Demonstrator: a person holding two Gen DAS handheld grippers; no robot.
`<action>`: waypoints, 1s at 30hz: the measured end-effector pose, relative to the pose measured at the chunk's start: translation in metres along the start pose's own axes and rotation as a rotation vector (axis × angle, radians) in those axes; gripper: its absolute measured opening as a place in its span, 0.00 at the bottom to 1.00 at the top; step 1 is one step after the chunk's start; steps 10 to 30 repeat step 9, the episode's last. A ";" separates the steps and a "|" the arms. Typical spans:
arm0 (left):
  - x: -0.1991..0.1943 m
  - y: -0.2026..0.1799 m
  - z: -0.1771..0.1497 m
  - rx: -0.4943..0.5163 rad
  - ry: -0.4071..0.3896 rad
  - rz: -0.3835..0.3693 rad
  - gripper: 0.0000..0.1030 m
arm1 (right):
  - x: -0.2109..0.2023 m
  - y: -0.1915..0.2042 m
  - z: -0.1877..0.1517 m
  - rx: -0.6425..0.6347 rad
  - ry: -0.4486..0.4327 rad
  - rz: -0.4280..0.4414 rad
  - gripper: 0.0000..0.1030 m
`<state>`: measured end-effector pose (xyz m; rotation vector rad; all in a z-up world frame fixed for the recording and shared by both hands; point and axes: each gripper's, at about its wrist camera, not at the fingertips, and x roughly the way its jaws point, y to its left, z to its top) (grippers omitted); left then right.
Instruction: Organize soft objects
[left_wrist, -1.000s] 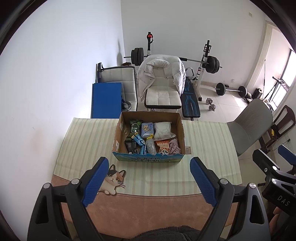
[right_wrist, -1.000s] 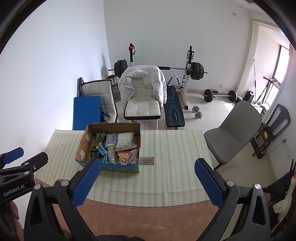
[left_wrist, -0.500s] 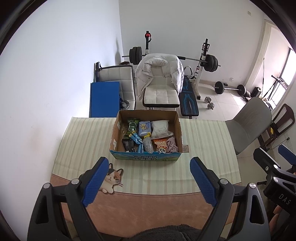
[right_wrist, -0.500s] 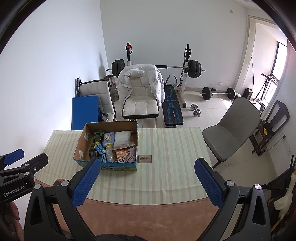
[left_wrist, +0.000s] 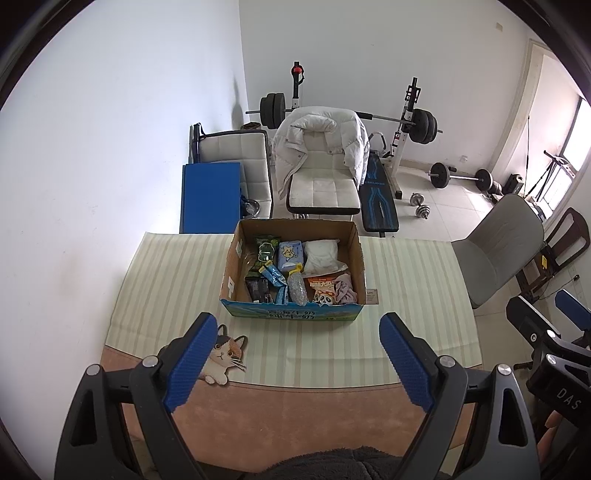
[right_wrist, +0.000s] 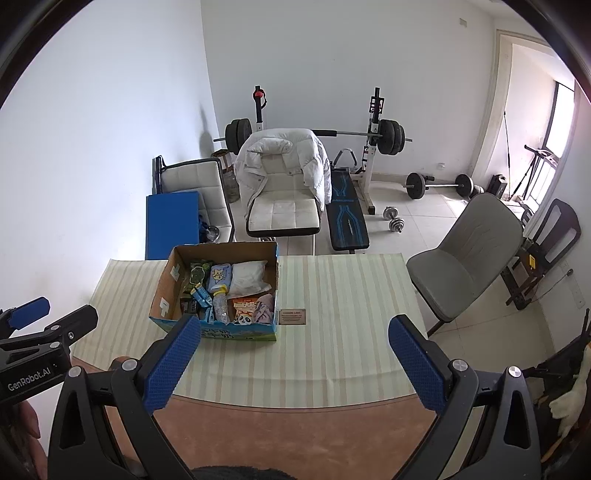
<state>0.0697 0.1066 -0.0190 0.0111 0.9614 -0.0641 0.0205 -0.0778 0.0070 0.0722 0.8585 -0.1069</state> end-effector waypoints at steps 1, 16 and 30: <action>0.000 0.001 0.000 0.000 0.000 0.001 0.87 | 0.000 0.000 0.001 -0.002 0.000 0.001 1.00; -0.002 -0.001 0.001 0.003 -0.015 0.005 0.87 | 0.000 -0.001 0.000 -0.004 0.001 0.002 1.00; -0.002 -0.001 0.001 0.003 -0.015 0.005 0.87 | 0.000 -0.001 0.000 -0.004 0.001 0.002 1.00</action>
